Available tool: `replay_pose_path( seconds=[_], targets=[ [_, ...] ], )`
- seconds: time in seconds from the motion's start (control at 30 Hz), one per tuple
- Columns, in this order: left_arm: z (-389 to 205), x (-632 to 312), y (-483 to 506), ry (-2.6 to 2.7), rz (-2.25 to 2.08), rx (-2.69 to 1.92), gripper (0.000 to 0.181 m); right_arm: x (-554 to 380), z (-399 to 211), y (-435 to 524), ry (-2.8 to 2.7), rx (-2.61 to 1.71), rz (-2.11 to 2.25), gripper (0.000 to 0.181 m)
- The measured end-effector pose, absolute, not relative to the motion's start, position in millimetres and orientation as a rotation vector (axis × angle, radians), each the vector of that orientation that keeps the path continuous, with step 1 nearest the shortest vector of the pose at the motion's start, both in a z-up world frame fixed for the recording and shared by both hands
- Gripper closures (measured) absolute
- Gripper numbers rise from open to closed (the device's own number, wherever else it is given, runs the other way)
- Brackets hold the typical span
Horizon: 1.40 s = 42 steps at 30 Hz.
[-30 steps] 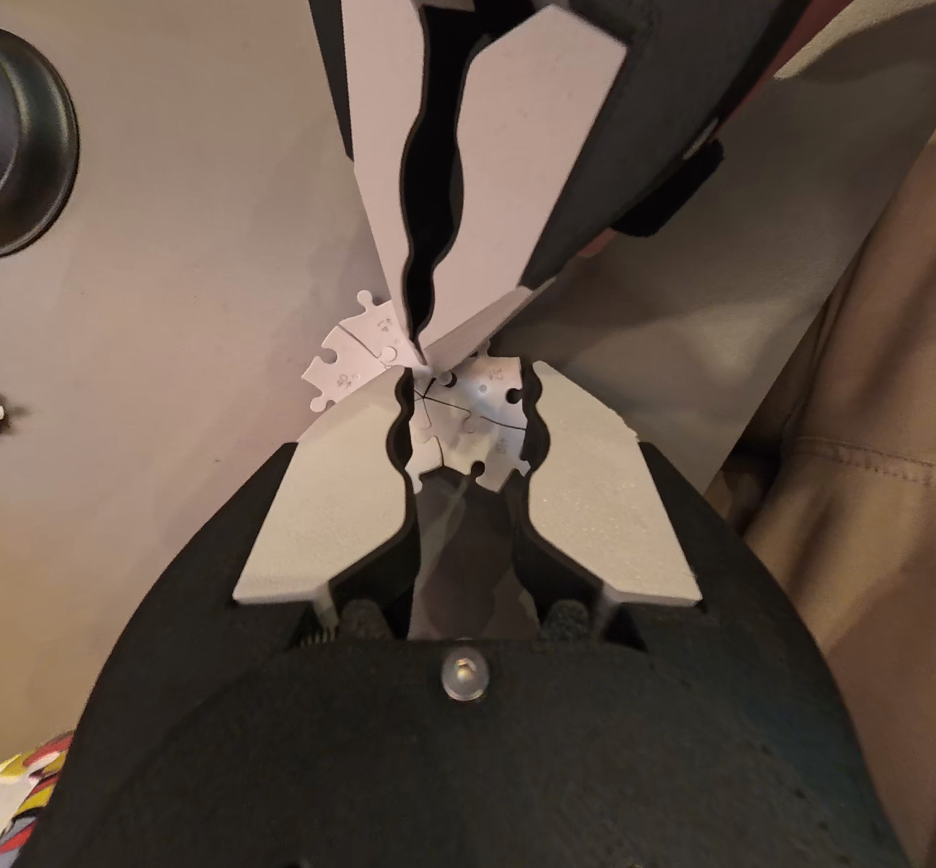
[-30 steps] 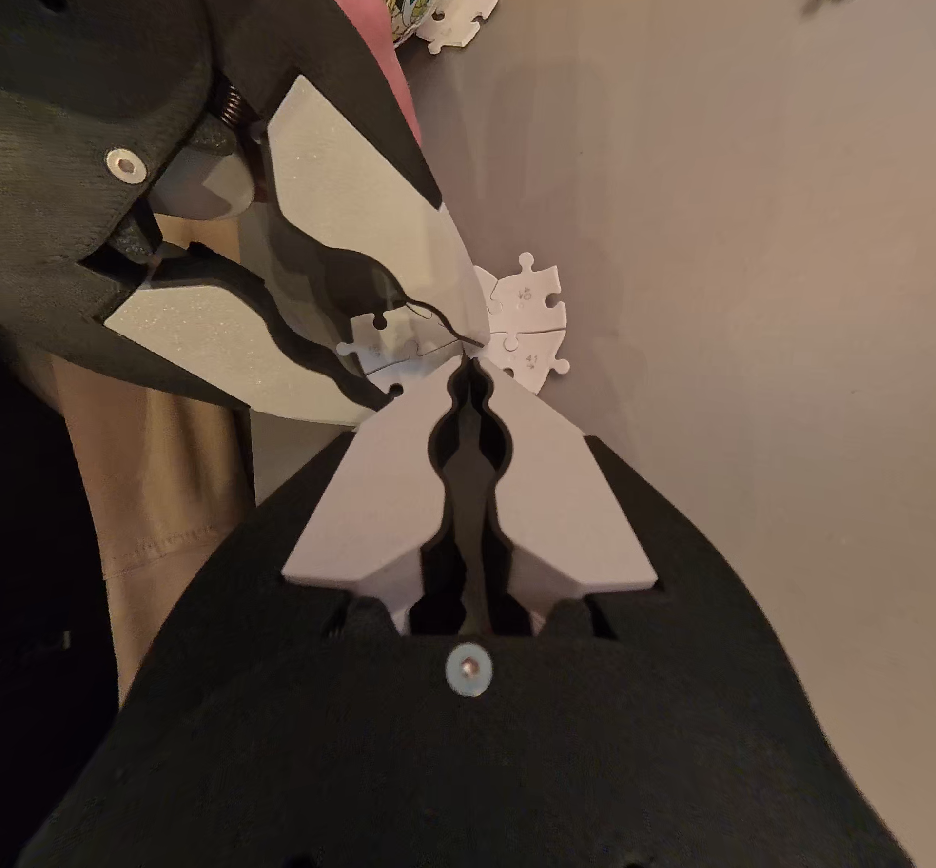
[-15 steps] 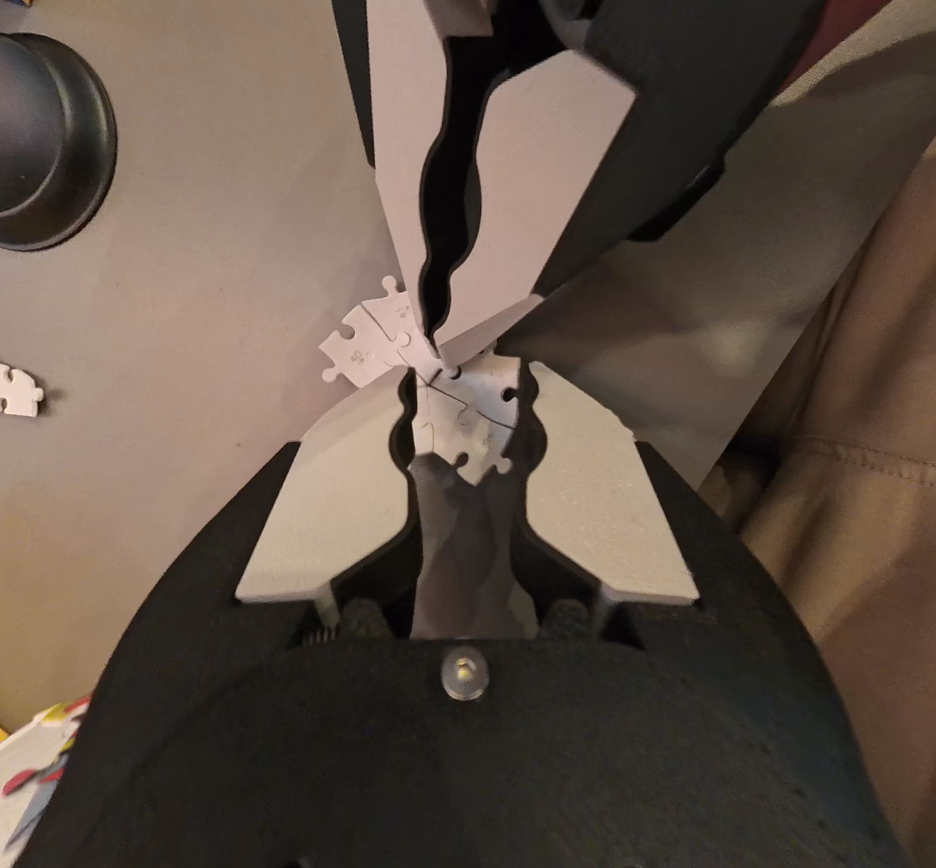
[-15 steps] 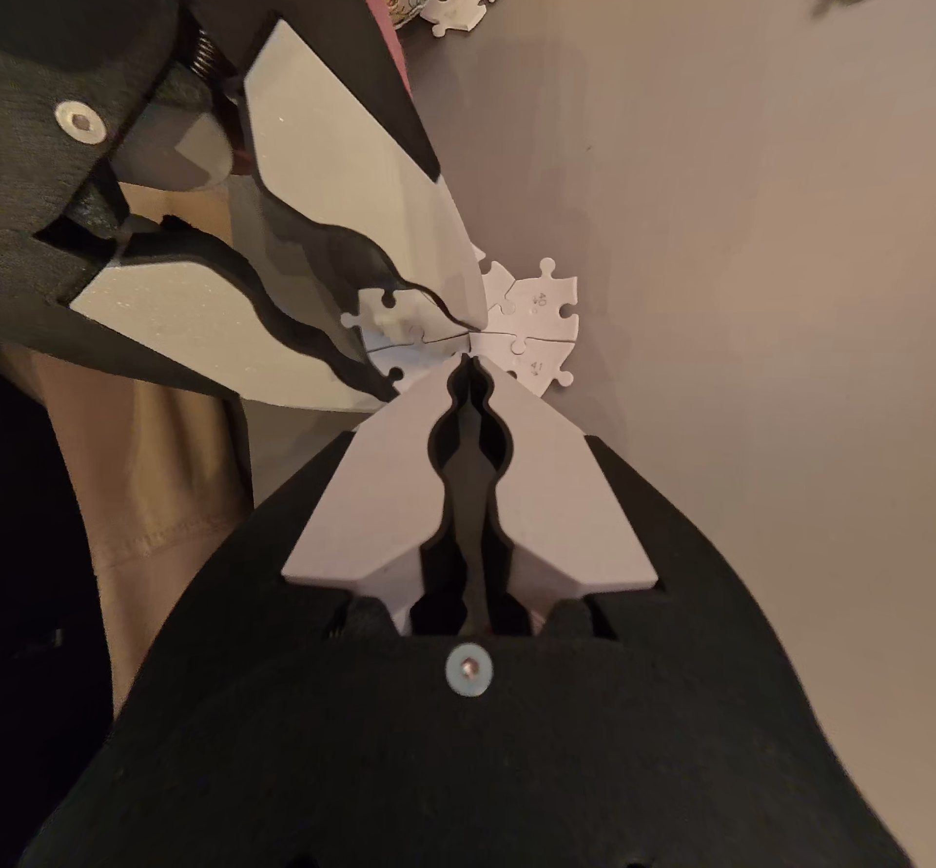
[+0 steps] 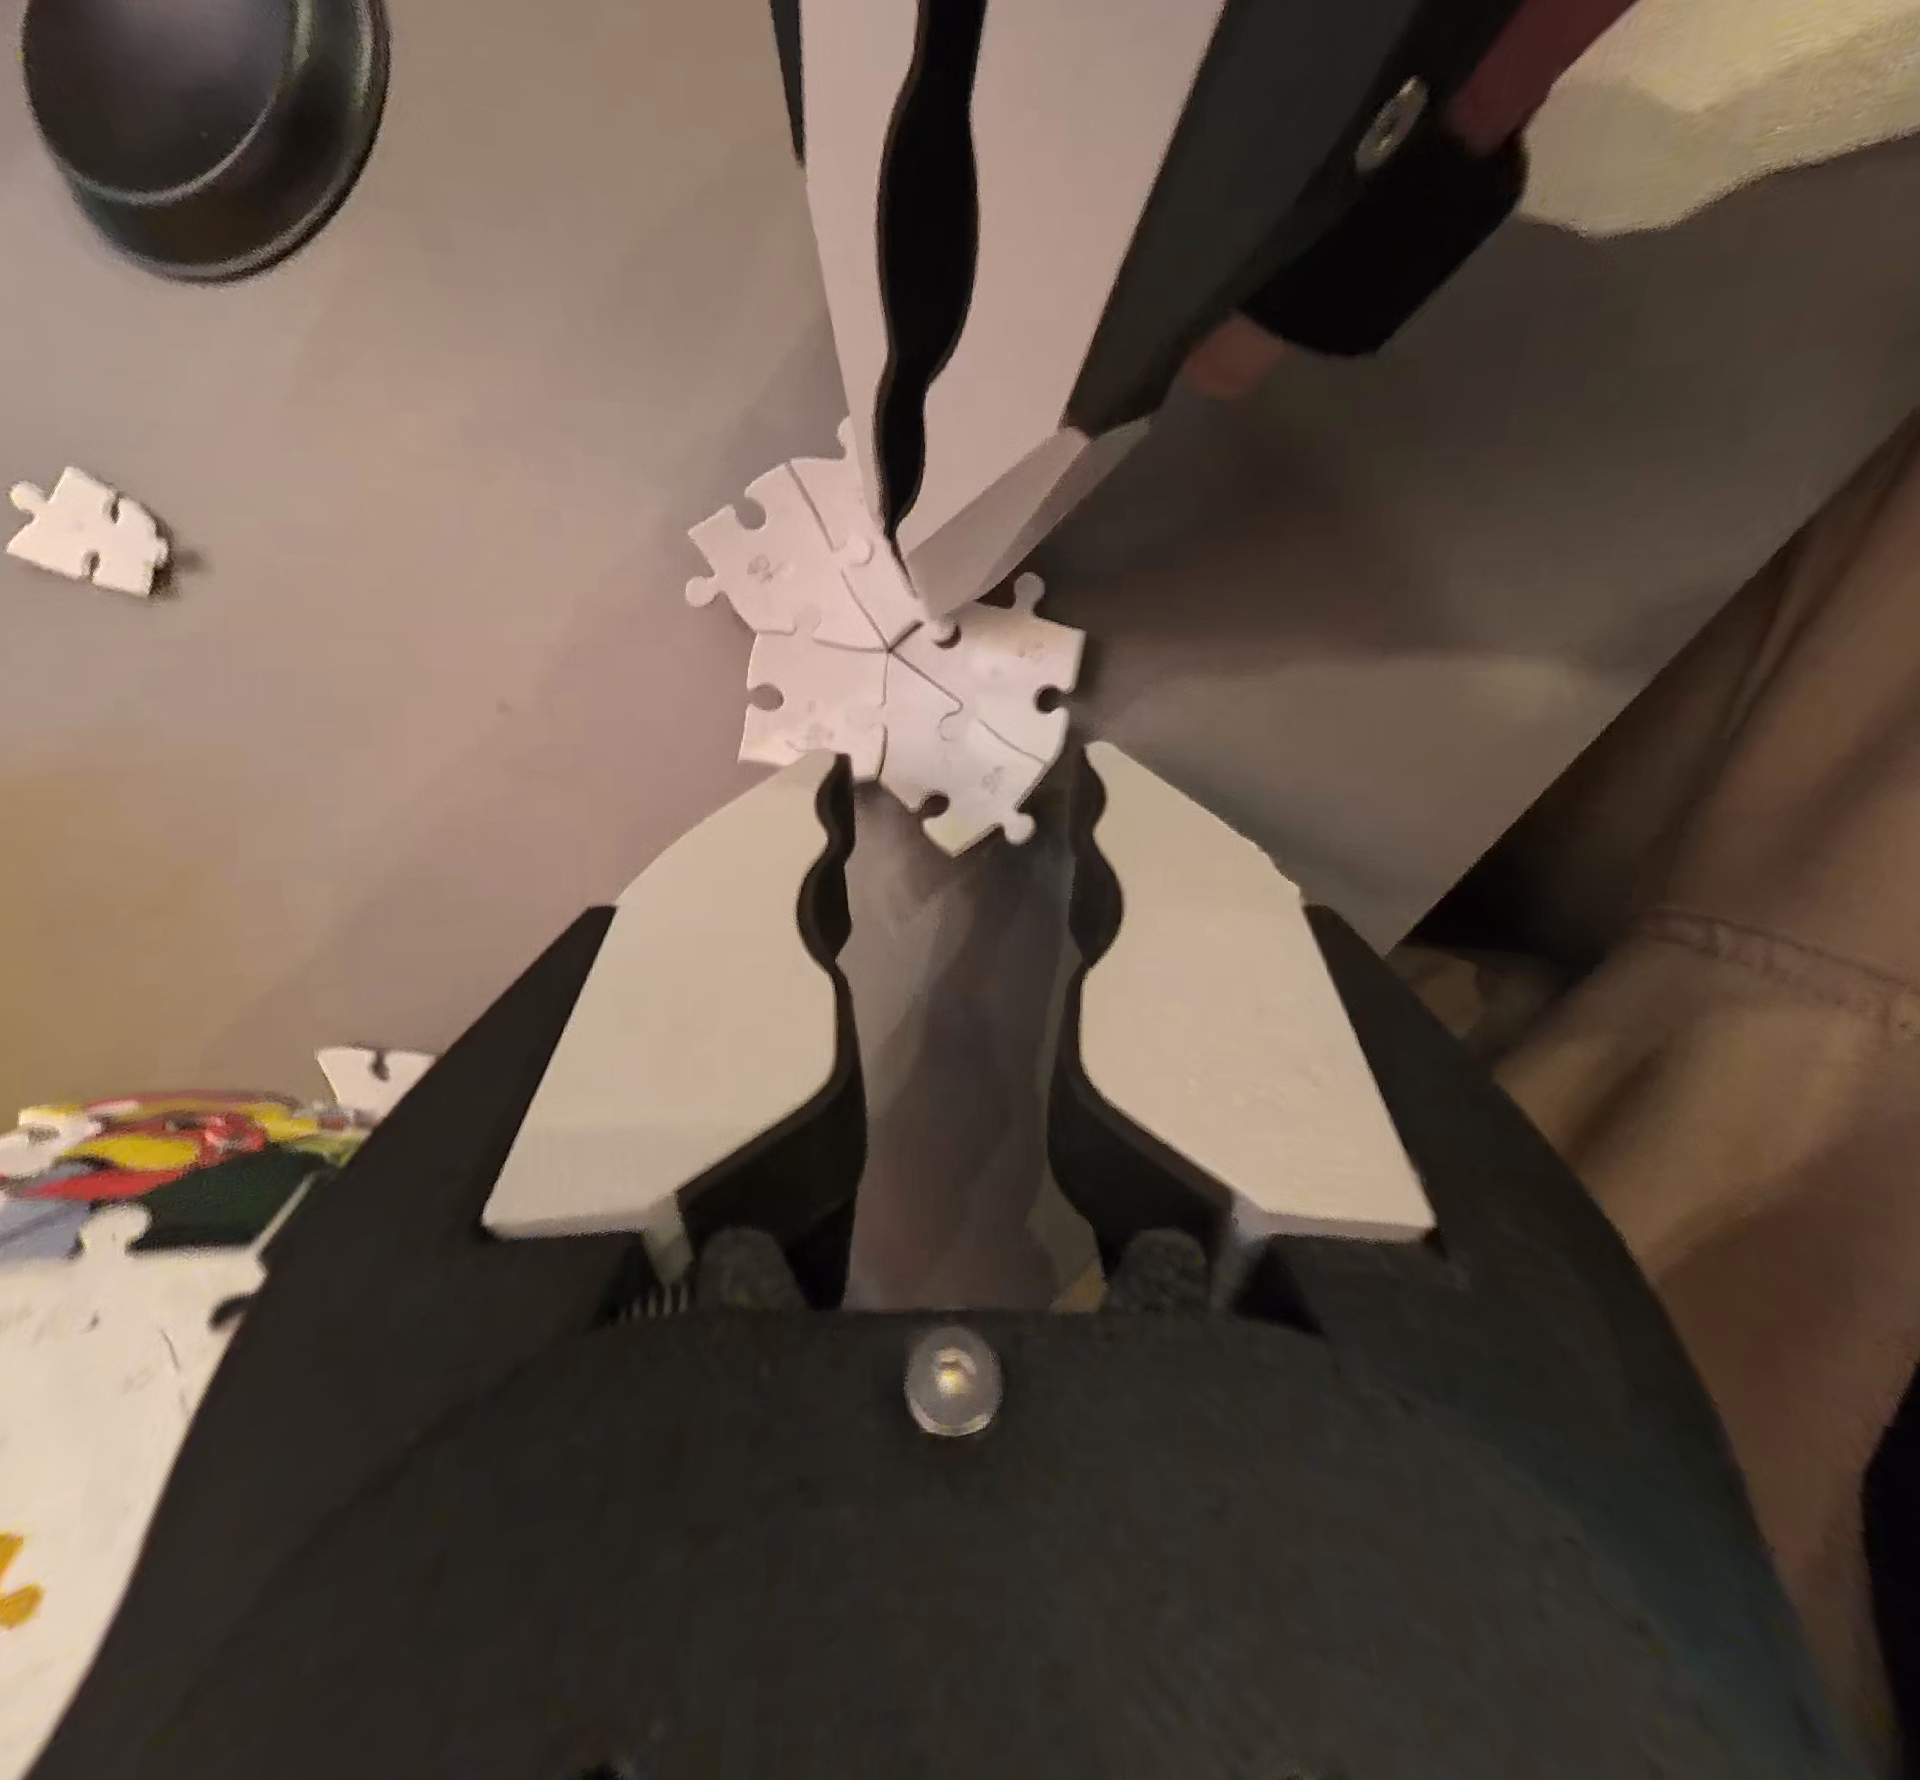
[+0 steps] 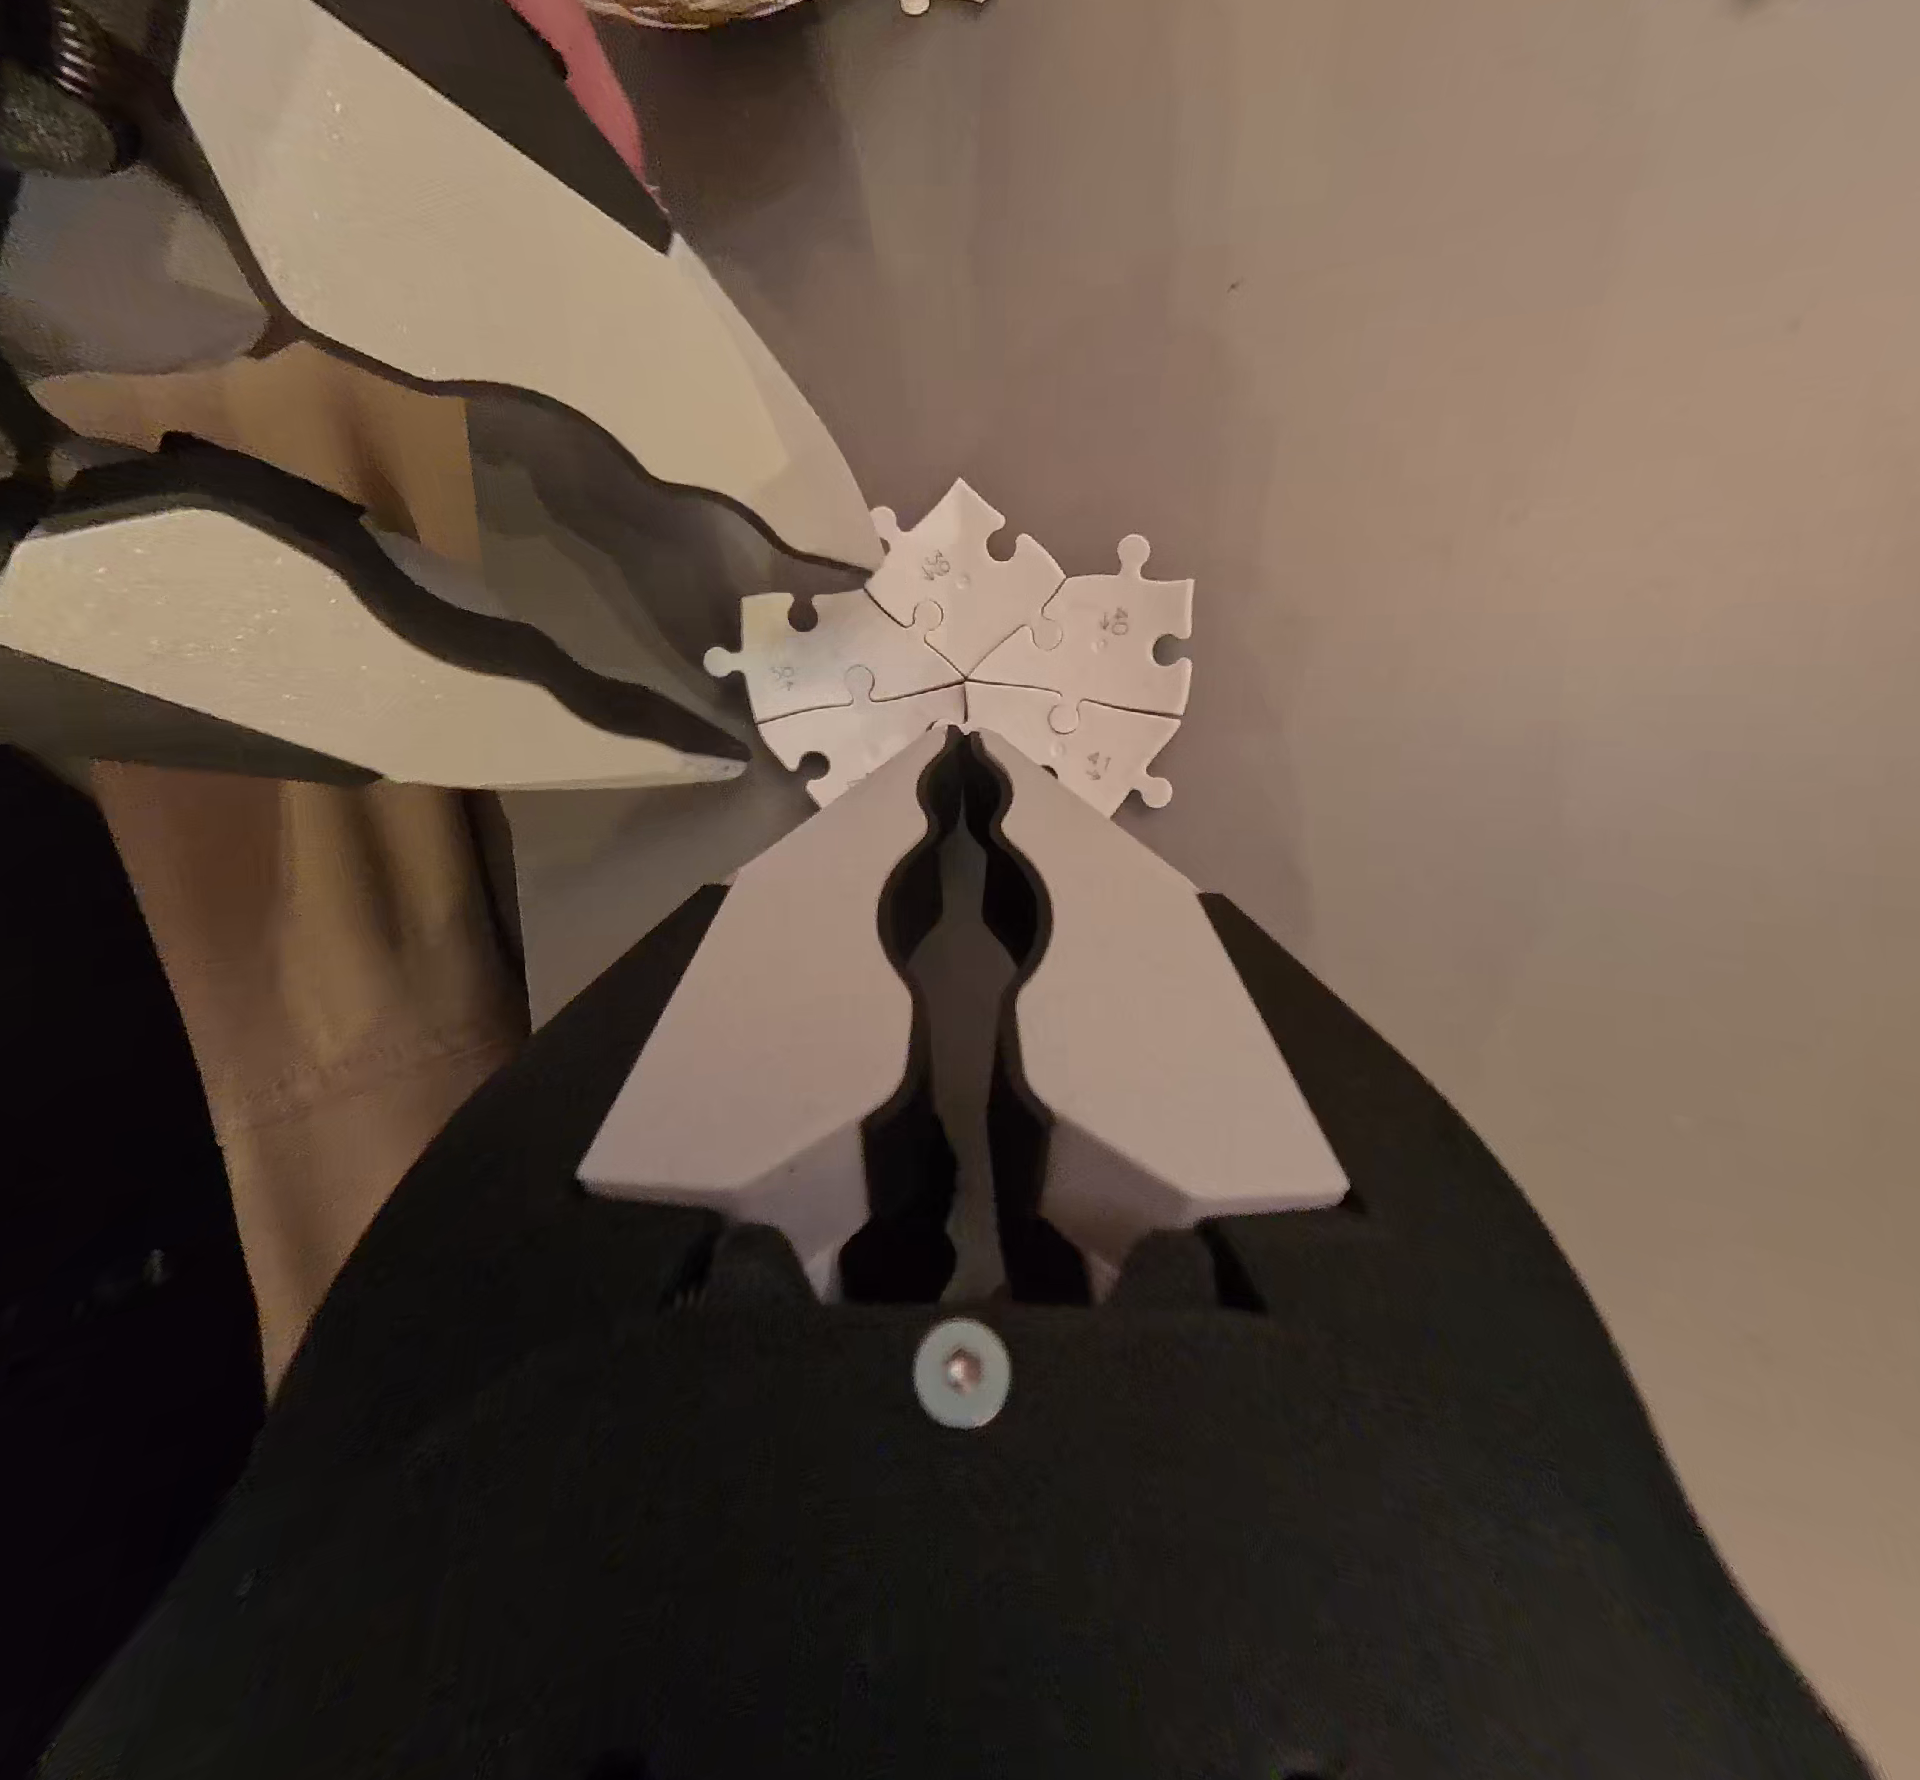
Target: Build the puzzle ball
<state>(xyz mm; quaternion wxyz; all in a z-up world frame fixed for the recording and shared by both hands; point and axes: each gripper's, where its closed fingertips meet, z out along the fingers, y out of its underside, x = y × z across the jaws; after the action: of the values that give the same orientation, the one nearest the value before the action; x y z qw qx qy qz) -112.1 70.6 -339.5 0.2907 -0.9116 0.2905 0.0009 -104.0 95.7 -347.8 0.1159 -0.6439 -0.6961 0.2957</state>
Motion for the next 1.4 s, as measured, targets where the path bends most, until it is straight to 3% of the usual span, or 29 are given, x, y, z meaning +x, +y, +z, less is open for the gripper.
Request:
replay_pose_path(
  seconds=[0.23, 0.47, 0.73, 1.4],
  targets=[
    [-335.3, -114.8, 63.0, 0.518, -0.029, -2.444, 0.134, -103.7, -348.0, 95.1, -2.148, -1.958, 0.837, 0.181],
    [-336.2, -103.3, 60.0, 0.1, -0.387, -2.447, 0.13, -103.6, -348.1, 94.8, -2.207, -1.965, 0.84, 0.181],
    [-337.4, -104.0, 69.4, -0.246, -0.676, -2.378, 0.149, -103.9, -347.7, 93.9, -2.158, -1.947, 0.889, 0.181],
    [-338.1, -122.8, 87.6, -0.29, -0.546, -2.311, 0.177, -102.4, -346.1, 95.5, -2.061, -1.978, 0.978, 0.181]
  ],
)
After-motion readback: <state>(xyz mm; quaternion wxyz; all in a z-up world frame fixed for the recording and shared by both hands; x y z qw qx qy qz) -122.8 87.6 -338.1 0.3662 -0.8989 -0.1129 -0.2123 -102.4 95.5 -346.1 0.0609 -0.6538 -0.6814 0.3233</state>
